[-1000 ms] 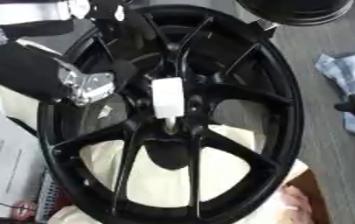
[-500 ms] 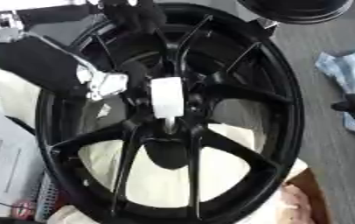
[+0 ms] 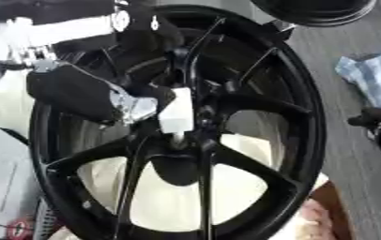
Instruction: Pull the pin out of the wheel hub.
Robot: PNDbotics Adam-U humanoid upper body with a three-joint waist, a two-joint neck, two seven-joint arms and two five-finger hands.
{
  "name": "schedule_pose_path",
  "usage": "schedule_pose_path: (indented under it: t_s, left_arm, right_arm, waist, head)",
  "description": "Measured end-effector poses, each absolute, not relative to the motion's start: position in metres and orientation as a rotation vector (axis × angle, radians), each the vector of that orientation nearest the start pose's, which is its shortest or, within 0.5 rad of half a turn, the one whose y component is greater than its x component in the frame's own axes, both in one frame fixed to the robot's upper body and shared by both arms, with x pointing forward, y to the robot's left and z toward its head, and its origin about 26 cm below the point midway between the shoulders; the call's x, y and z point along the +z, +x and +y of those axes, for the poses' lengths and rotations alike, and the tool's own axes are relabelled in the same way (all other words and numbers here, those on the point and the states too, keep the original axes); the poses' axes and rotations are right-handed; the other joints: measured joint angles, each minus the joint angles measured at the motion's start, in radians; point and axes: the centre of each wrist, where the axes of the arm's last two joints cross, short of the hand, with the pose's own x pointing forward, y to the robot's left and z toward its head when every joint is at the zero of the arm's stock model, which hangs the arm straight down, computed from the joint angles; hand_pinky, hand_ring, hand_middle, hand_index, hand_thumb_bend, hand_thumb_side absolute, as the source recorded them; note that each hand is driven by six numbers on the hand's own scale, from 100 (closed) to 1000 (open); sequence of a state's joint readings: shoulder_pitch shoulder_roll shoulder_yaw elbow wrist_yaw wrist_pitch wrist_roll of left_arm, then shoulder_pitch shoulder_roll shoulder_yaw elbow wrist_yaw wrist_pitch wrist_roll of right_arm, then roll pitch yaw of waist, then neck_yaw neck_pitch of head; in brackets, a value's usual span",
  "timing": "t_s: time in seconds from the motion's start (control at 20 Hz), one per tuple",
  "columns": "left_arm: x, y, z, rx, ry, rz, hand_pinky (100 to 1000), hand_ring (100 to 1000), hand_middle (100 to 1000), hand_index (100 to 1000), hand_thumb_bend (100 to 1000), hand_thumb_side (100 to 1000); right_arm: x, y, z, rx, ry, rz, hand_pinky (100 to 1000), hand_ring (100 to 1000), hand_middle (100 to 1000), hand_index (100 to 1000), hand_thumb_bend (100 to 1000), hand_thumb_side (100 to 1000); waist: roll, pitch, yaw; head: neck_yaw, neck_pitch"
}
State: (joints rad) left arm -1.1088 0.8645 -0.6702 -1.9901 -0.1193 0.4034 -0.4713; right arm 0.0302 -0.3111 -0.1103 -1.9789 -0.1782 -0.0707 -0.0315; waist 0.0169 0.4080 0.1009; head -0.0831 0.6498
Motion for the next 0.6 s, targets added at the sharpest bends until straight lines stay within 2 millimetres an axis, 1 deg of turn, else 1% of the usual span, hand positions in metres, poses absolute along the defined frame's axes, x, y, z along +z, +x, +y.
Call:
schedule_pose_path:
  t_s: [0.2, 0.5, 0.6]
  left_arm:
    - [0.341, 0.284, 0.149, -1.823, 0.541, -1.813, 832, 819, 769, 896, 183, 467]
    - [0.331, 0.286, 0.147, -1.824, 0.525, -1.878, 853, 838, 794, 915, 182, 474]
    - [0.328, 0.286, 0.147, -1.819, 0.523, -1.881, 862, 845, 802, 922, 184, 493]
  right_arm:
    - [0.116, 0.255, -0.316, 0.083, -0.157, -2.028, 996, 737, 602, 711, 100, 765]
    - [0.114, 0.256, -0.313, 0.082, -0.153, -2.014, 997, 737, 602, 712, 100, 773]
    - [0.114, 0.256, -0.313, 0.082, -0.152, -2.012, 997, 737, 602, 712, 100, 773]
  waist:
    - [-0.001, 0.003, 0.0]
    - [-0.004, 0.004, 0.0]
    - [-0.007, 0.004, 0.001]
  head:
    - [0.003, -0.002]
    - [0.014, -0.002]
    - [0.018, -0.002]
